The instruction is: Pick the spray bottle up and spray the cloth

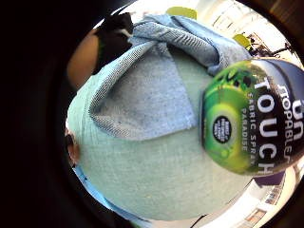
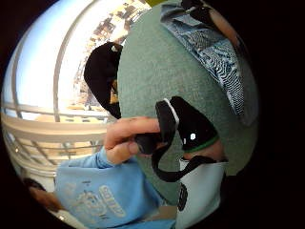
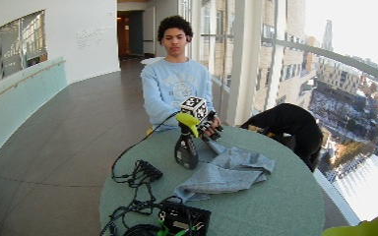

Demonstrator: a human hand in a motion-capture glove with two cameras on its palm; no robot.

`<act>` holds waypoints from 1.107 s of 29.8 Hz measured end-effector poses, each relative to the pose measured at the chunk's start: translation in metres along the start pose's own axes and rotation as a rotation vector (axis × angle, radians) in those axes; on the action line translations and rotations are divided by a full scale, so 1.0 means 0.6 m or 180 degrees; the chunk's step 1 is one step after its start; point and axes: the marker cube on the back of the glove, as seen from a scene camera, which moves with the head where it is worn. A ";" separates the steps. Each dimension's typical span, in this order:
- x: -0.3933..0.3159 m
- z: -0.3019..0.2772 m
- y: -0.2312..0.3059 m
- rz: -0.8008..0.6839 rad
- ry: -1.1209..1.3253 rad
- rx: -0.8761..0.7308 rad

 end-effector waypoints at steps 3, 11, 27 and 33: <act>0.000 0.000 0.001 0.0002 -0.0011 -0.0002; 0.001 -0.003 0.011 0.0055 -0.0081 0.0012; 0.011 -0.017 0.032 0.0060 -0.0078 -0.0013; -0.001 -0.035 0.063 -0.0026 -0.0213 0.0105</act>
